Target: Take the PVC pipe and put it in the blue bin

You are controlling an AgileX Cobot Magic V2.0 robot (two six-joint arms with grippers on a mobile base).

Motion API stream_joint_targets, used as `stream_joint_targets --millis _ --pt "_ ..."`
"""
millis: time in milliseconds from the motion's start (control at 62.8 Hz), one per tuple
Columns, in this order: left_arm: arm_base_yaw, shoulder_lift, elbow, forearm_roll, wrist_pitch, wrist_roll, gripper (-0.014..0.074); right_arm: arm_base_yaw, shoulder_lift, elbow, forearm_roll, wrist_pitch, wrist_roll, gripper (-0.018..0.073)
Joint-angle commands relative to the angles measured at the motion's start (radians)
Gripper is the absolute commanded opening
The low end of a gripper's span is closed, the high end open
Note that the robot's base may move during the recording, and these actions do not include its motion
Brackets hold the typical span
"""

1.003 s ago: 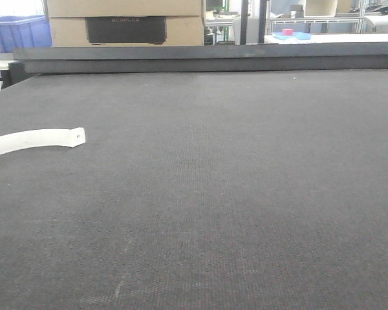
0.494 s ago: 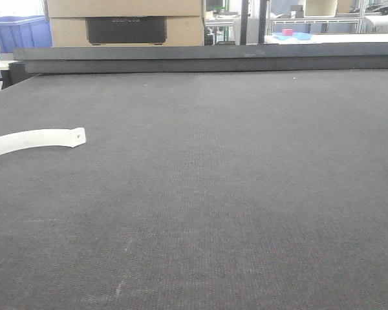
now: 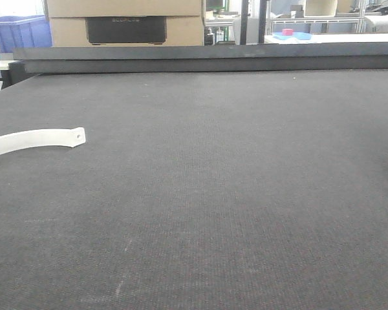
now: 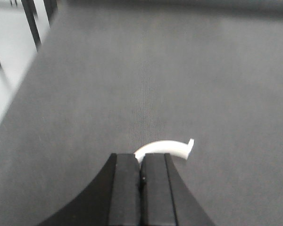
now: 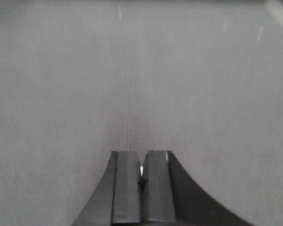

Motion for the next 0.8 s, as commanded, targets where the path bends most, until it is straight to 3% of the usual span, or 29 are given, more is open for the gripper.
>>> stream_joint_targets --millis 0,366,780 --pt "0.005 0.077 -0.012 -0.008 0.014 -0.003 -0.0111 -0.003 0.077 -0.010 0.000 0.043 -0.002 -0.0169" --pt "0.005 0.294 -0.006 -0.008 0.022 -0.003 -0.0111 -0.003 0.330 -0.010 0.001 0.091 -0.002 -0.0169" --pt "0.005 0.397 -0.006 -0.077 0.031 -0.003 -0.0111 -0.003 0.396 -0.010 0.091 0.070 -0.002 -0.0169"
